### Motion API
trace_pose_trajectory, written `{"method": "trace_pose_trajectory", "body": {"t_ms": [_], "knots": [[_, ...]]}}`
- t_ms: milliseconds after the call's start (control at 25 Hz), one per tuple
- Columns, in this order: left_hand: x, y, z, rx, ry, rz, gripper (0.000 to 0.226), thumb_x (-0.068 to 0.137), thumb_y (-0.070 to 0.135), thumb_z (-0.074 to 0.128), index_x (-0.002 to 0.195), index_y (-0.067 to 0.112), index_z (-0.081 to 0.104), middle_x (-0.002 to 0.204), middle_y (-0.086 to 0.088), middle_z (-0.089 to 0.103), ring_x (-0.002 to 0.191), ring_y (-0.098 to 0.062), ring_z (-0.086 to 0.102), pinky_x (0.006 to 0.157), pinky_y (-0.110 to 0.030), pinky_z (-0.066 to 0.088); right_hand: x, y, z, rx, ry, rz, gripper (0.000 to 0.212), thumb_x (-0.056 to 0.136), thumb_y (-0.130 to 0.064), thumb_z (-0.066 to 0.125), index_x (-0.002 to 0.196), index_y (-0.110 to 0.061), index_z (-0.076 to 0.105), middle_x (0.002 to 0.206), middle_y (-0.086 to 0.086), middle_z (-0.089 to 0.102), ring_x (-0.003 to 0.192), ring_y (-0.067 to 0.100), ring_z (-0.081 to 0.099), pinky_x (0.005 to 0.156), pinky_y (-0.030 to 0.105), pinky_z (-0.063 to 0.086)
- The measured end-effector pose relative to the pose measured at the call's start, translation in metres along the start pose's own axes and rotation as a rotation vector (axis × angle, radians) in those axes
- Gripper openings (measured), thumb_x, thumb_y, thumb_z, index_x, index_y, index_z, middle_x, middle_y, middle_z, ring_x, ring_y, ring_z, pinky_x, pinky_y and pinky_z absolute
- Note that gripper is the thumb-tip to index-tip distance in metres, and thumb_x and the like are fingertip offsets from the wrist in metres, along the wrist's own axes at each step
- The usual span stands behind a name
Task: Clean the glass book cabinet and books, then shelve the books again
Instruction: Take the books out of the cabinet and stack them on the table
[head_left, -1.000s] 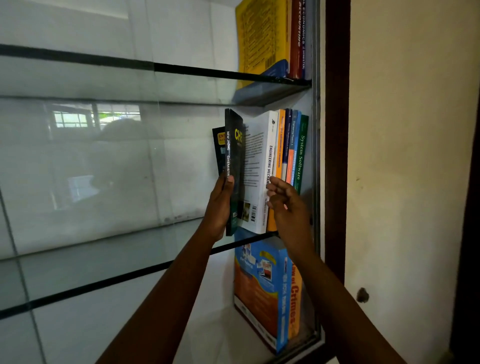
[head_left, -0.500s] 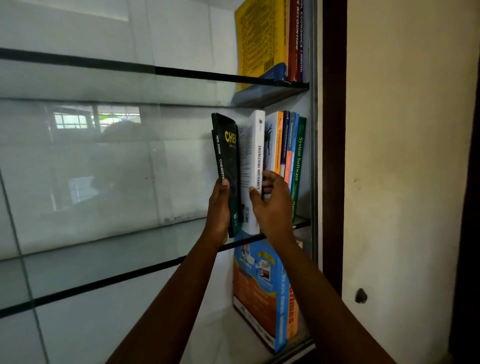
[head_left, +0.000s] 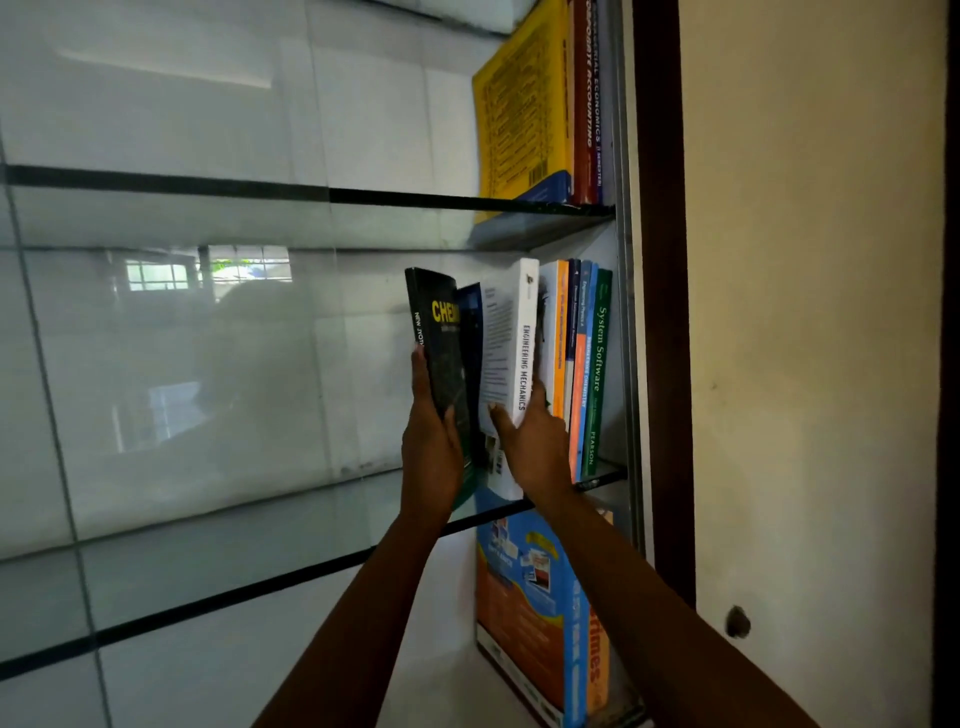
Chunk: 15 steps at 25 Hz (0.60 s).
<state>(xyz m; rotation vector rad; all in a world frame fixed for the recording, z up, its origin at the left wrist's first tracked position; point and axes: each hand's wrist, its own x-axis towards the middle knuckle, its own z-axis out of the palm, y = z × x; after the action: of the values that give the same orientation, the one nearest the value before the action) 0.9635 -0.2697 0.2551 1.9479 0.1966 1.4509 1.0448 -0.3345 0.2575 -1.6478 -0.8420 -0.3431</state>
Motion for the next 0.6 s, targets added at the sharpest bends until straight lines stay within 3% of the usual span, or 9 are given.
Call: {"method": "trace_pose_trajectory", "body": {"t_ms": [120, 200, 280, 480, 600], "knots": [[0.001, -0.003, -0.012, 0.200, -0.116, 0.028, 0.057, 0.099, 0.024, 0.035, 0.148, 0.033, 0.008, 0.151, -0.007, 0.030, 0.131, -0.020, 0.039, 0.102, -0.028, 0.036, -0.009, 0.000, 0.000, -0.024, 0.083, -0.037, 0.057, 0.093, -0.032, 0.052, 0.143, -0.012, 0.030, 0.128, 0.015, 0.057, 0.108, 0.030, 0.060, 0.091, 0.040, 0.050], [-0.004, 0.001, -0.021, 0.342, -0.127, 0.056, 0.062, 0.098, 0.011, 0.041, 0.147, 0.030, 0.008, 0.149, -0.012, 0.032, 0.129, -0.028, 0.043, 0.098, -0.031, 0.039, -0.024, -0.008, -0.014, 0.012, 0.104, -0.071, 0.055, 0.092, -0.034, 0.054, 0.140, -0.012, 0.037, 0.124, 0.013, 0.059, 0.104, 0.025, 0.062, 0.088, 0.035, 0.053], [-0.017, 0.017, -0.033, 0.316, -0.089, 0.092, 0.070, 0.096, 0.006, 0.046, 0.141, 0.030, -0.001, 0.145, -0.015, 0.037, 0.124, -0.028, 0.047, 0.096, -0.030, 0.042, -0.043, -0.023, -0.038, 0.029, 0.115, -0.094, 0.052, 0.091, -0.031, 0.056, 0.137, -0.010, 0.042, 0.123, 0.011, 0.060, 0.101, 0.021, 0.063, 0.083, 0.027, 0.053], [-0.077, 0.077, -0.079, 0.227, -0.018, 0.229, 0.063, 0.094, 0.012, 0.050, 0.140, 0.029, 0.011, 0.134, -0.015, 0.050, 0.109, -0.015, 0.052, 0.084, -0.016, 0.041, -0.119, -0.076, -0.116, 0.044, 0.100, -0.098, 0.044, 0.090, -0.029, 0.057, 0.130, -0.013, 0.049, 0.118, 0.005, 0.063, 0.092, 0.012, 0.063, 0.071, 0.015, 0.053], [-0.128, 0.125, -0.126, 0.172, -0.044, 0.164, 0.070, 0.092, 0.008, 0.056, 0.138, 0.040, 0.014, 0.126, 0.007, 0.048, 0.105, -0.005, 0.048, 0.079, -0.004, 0.037, -0.191, -0.110, -0.154, -0.027, 0.056, -0.041, 0.039, 0.089, -0.030, 0.058, 0.124, -0.015, 0.053, 0.114, 0.002, 0.064, 0.088, 0.011, 0.063, 0.065, 0.010, 0.050]]}}
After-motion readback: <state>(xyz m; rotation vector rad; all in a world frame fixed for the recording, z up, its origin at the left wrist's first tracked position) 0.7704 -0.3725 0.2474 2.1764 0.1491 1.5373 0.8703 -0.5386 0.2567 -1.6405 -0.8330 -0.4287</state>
